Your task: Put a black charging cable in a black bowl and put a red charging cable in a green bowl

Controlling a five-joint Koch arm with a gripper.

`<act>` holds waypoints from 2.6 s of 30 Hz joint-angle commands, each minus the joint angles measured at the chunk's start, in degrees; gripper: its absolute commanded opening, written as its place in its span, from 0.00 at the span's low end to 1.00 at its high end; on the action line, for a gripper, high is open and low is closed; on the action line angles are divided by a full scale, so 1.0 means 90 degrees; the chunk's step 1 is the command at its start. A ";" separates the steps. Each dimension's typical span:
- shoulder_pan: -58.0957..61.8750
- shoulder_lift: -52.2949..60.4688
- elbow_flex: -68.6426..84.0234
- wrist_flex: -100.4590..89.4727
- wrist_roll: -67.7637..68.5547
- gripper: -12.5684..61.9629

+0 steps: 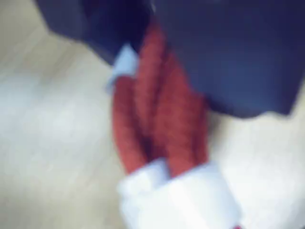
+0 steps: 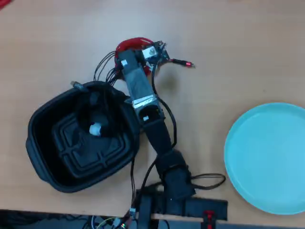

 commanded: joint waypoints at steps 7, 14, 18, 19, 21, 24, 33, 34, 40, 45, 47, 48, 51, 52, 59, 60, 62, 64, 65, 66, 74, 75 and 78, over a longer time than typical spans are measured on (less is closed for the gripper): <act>0.0186 0.0166 -0.0176 0.0596 0.0068 0.08; 0.0693 0.2148 -0.0205 0.1572 0.0469 0.08; 0.1240 0.3516 -0.0176 0.1934 0.0342 0.08; 0.1455 0.3721 -0.0166 0.1934 0.0264 0.08; 0.1895 0.4072 -0.0117 0.1934 0.0088 0.08; 0.2715 0.4414 -0.0059 0.1934 0.0049 0.08; 0.5234 0.4854 0.0693 0.1914 0.0029 0.08; 0.5537 0.4854 0.0771 0.1914 0.0029 0.08; 0.7119 0.4873 0.1562 0.1895 0.0010 0.08; 0.8369 0.4844 0.1816 0.1855 -0.0088 0.08; 0.8789 0.4844 0.1797 0.1836 -0.0322 0.08; 0.8994 0.4844 0.1787 0.1807 -0.0439 0.08; 0.9570 0.4834 0.1797 0.1670 -0.0635 0.08; 0.9717 0.4824 0.1807 0.1611 -0.0654 0.08; 1.0000 0.4785 0.1816 0.1201 -0.0654 0.08; 0.9990 0.4785 0.1816 0.1221 -0.0625 0.08; 0.9961 0.4785 0.1836 0.1221 -0.0615 0.08; 0.9951 0.4785 0.1836 0.1230 -0.0635 0.09; 0.9951 0.4785 0.1836 0.1250 -0.0605 0.09; 0.9951 0.4785 0.1895 0.1279 -0.0605 0.09; 0.9961 0.4814 0.2520 0.1289 -0.0557 0.08; 0.9961 0.4814 0.2500 0.1289 -0.0557 0.08; 0.9922 0.4814 0.2539 0.1299 -0.0537 0.10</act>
